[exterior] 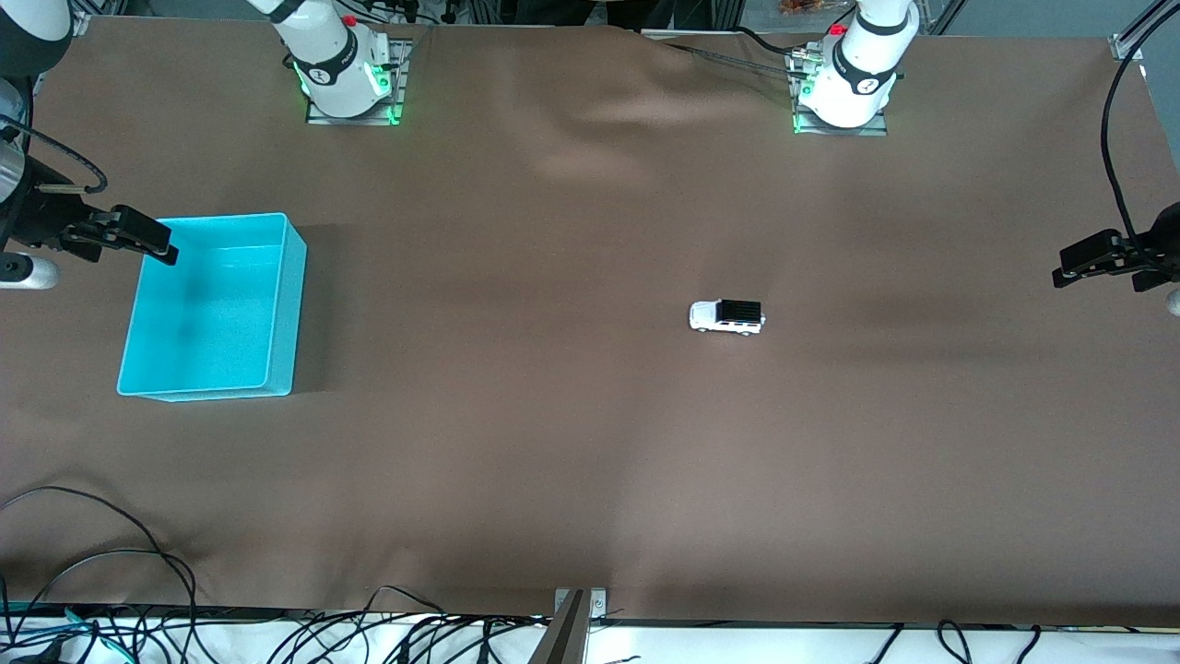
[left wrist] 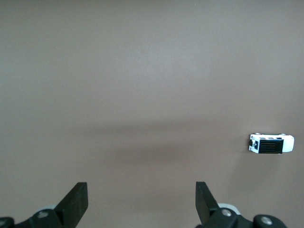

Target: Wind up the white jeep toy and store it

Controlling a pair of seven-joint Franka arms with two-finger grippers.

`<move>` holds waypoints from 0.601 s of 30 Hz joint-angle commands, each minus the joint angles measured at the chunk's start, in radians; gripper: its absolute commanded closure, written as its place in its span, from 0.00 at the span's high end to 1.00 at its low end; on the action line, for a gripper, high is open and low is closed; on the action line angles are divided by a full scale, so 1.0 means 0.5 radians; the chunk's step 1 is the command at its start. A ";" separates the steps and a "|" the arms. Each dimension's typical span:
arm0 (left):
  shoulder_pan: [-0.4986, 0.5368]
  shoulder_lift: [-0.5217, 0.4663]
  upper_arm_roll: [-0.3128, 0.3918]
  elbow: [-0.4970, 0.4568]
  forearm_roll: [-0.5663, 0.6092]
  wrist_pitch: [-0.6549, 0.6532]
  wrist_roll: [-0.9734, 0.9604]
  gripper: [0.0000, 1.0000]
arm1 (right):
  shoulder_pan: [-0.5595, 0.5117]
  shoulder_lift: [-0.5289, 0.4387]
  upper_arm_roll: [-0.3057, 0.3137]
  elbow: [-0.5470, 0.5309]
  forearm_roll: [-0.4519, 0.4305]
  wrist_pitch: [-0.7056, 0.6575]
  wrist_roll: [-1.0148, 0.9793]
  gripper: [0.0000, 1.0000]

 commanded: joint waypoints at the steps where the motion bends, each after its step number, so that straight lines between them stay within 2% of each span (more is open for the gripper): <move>1: 0.014 -0.038 0.000 -0.007 -0.045 -0.042 0.055 1.00 | -0.004 -0.003 0.001 0.024 -0.003 -0.031 0.007 1.00; 18: 0.014 -0.042 -0.012 -0.010 -0.045 -0.045 0.058 1.00 | -0.007 -0.003 0.001 0.024 0.000 -0.031 0.016 1.00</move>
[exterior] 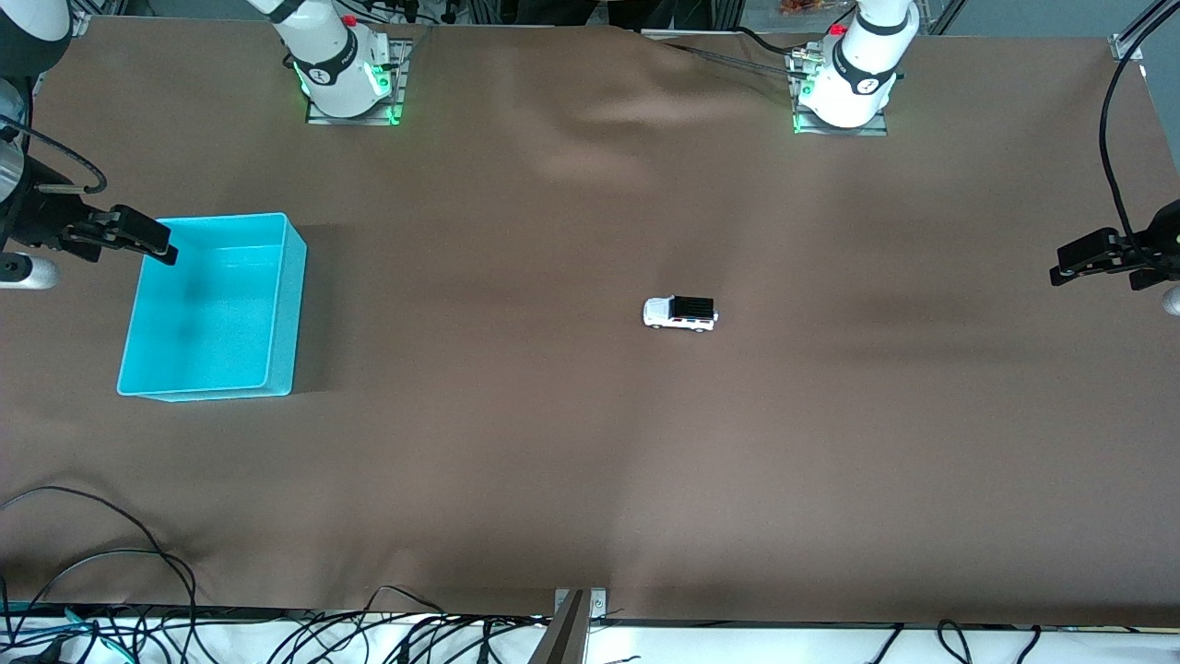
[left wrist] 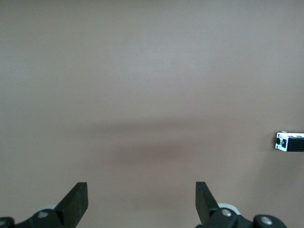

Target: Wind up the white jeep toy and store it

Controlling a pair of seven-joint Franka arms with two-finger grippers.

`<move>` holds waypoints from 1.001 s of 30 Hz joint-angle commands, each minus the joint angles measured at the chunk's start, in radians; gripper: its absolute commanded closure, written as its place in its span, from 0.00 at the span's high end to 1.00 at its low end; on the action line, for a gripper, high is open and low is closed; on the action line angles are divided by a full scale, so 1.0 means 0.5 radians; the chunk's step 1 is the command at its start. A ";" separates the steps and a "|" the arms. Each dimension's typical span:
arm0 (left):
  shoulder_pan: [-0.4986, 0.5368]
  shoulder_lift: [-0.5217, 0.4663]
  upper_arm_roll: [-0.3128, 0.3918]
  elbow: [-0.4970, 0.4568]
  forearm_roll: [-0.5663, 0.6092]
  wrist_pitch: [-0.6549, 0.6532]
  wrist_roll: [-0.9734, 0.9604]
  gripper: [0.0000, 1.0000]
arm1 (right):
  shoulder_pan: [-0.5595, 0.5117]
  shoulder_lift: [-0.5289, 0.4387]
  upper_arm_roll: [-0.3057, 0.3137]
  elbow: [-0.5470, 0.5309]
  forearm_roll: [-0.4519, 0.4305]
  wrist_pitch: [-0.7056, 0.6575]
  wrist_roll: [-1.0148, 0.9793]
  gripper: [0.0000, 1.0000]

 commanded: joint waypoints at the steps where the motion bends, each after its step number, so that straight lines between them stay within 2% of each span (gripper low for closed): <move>1: 0.014 -0.041 -0.006 -0.010 -0.045 -0.031 0.053 1.00 | -0.007 -0.003 0.004 0.024 0.000 -0.029 0.019 1.00; 30: 0.001 -0.041 -0.012 -0.019 -0.041 -0.028 0.044 1.00 | -0.013 0.000 -0.021 0.024 0.015 -0.026 0.043 1.00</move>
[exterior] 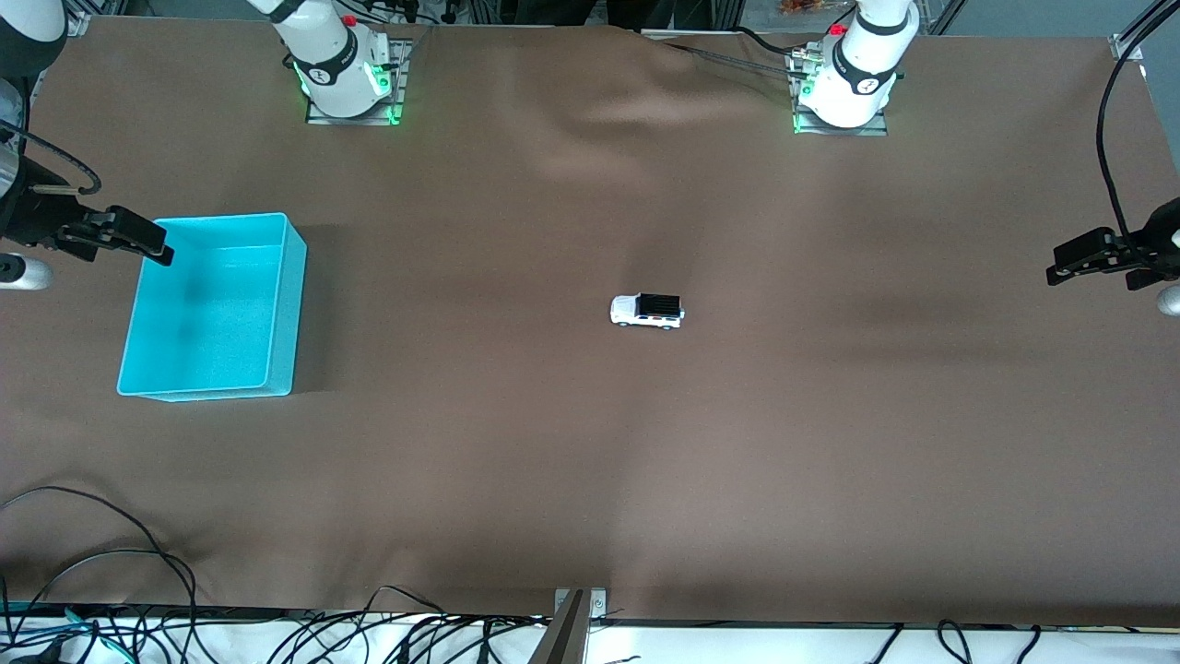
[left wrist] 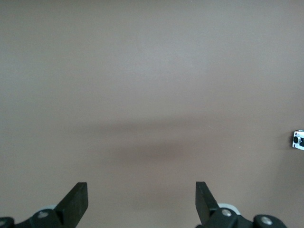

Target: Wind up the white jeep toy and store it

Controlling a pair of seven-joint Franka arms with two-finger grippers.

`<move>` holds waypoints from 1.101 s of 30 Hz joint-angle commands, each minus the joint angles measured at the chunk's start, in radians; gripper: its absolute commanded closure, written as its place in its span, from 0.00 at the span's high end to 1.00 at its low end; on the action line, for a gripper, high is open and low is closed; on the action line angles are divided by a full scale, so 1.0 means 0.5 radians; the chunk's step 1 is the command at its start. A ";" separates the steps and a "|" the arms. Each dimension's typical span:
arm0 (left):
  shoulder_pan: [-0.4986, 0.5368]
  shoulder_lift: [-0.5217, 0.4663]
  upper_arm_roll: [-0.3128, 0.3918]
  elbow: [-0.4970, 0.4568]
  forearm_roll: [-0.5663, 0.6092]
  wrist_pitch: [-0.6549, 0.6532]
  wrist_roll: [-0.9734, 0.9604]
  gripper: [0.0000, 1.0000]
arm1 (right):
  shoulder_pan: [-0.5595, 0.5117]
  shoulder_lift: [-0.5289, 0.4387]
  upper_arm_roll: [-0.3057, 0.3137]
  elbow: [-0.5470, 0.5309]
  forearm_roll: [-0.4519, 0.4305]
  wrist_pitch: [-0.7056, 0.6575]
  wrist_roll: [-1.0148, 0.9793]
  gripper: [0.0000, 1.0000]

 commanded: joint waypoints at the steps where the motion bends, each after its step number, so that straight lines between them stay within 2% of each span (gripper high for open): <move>1: 0.003 -0.044 0.001 -0.019 -0.041 -0.026 0.042 1.00 | -0.010 -0.006 -0.009 0.024 0.015 -0.030 0.027 1.00; 8: 0.006 -0.120 -0.039 -0.016 -0.044 -0.026 0.030 1.00 | -0.010 -0.021 -0.006 0.014 0.012 -0.030 0.060 1.00; 9: 0.009 -0.127 -0.036 -0.022 -0.050 -0.026 0.030 1.00 | -0.007 -0.082 0.000 -0.101 0.018 0.043 0.143 1.00; 14: 0.009 -0.124 -0.036 -0.056 -0.063 -0.029 0.030 1.00 | -0.004 -0.159 0.052 -0.277 0.018 0.197 0.202 1.00; 18: 0.021 -0.120 -0.036 -0.068 -0.066 -0.029 0.030 1.00 | -0.004 -0.214 0.224 -0.452 0.018 0.365 0.425 1.00; 21: 0.027 -0.108 -0.036 -0.068 -0.075 -0.029 0.030 1.00 | -0.004 -0.196 0.377 -0.489 0.006 0.448 0.719 1.00; 25: 0.027 -0.108 -0.033 -0.068 -0.097 -0.026 0.030 1.00 | 0.002 -0.162 0.515 -0.492 0.003 0.519 0.990 1.00; 29: 0.030 -0.105 -0.030 -0.065 -0.100 -0.026 0.030 1.00 | 0.030 -0.098 0.611 -0.464 0.006 0.525 1.293 1.00; 33: 0.033 -0.105 -0.030 -0.065 -0.103 -0.026 0.030 1.00 | 0.149 0.049 0.642 -0.382 -0.031 0.534 1.667 1.00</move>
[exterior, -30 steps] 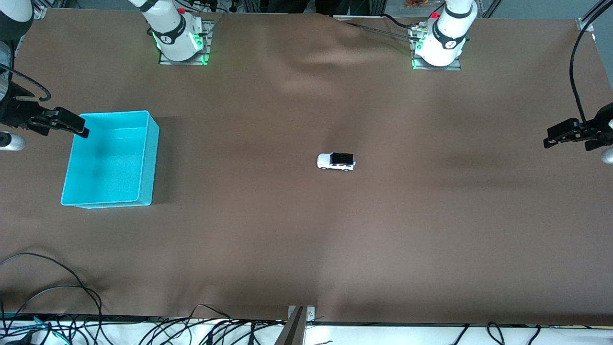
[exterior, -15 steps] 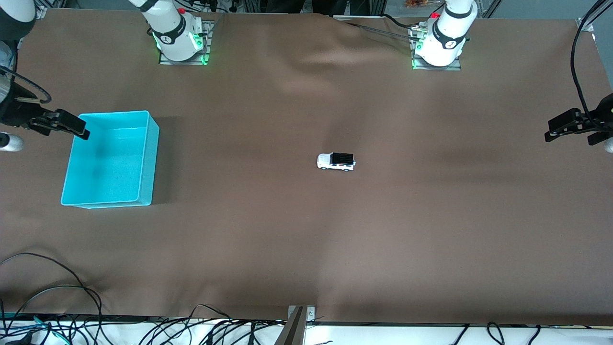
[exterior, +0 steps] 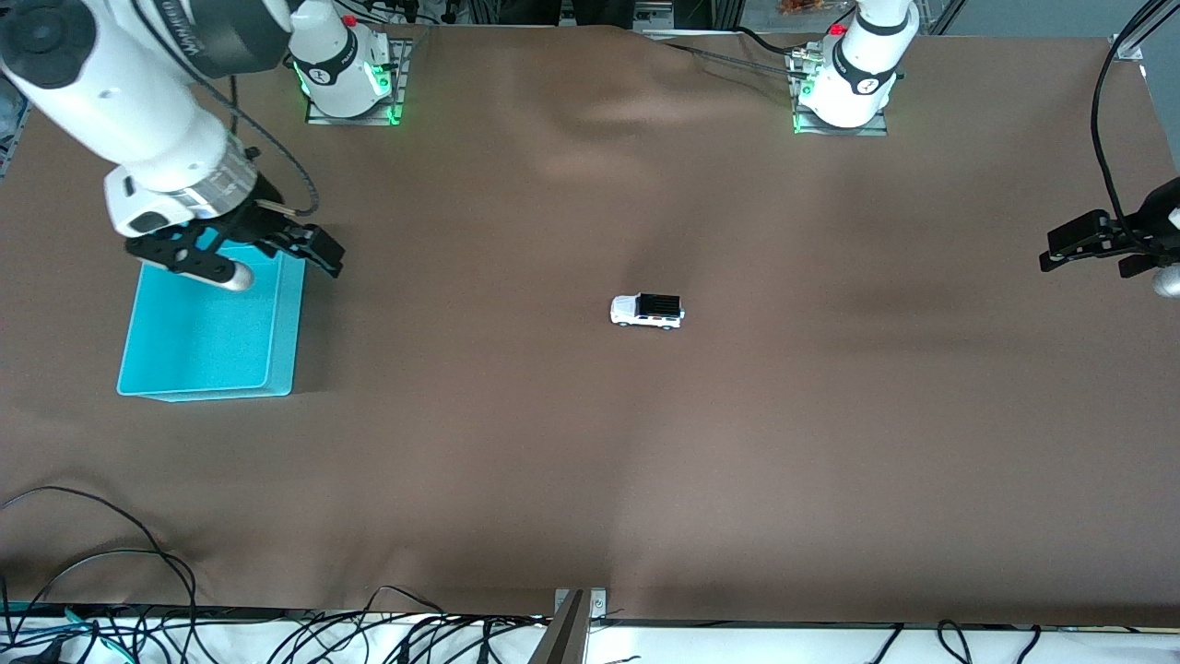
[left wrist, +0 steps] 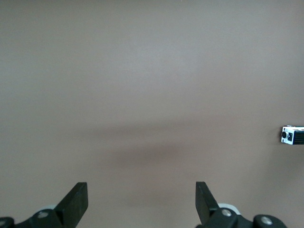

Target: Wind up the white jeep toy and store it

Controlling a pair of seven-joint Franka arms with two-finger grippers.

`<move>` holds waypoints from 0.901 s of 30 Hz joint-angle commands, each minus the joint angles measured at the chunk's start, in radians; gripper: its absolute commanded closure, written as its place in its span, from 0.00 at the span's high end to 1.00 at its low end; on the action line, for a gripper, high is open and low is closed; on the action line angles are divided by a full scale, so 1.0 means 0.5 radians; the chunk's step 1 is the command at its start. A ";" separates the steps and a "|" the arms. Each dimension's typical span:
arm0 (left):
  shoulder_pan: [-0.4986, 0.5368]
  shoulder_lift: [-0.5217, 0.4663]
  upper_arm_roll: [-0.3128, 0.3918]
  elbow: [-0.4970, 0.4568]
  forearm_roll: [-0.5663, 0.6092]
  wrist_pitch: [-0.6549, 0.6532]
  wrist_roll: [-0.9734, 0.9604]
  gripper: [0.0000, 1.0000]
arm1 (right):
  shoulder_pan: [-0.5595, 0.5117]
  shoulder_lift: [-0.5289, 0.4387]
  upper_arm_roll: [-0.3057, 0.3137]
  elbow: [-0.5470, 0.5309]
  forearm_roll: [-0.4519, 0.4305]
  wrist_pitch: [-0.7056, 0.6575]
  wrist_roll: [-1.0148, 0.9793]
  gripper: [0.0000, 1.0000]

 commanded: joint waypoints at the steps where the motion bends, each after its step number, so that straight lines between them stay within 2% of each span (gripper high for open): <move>1: 0.019 -0.020 0.001 -0.009 -0.047 -0.004 0.030 1.00 | 0.115 0.159 0.032 0.079 -0.048 0.047 0.467 1.00; 15: 0.019 -0.017 0.001 -0.009 -0.053 -0.004 0.042 1.00 | 0.495 0.555 0.032 0.110 -0.278 0.403 1.581 1.00; 27: 0.022 0.072 0.010 0.019 -0.050 0.131 0.052 1.00 | 0.738 0.963 0.032 0.435 -0.322 0.424 2.360 1.00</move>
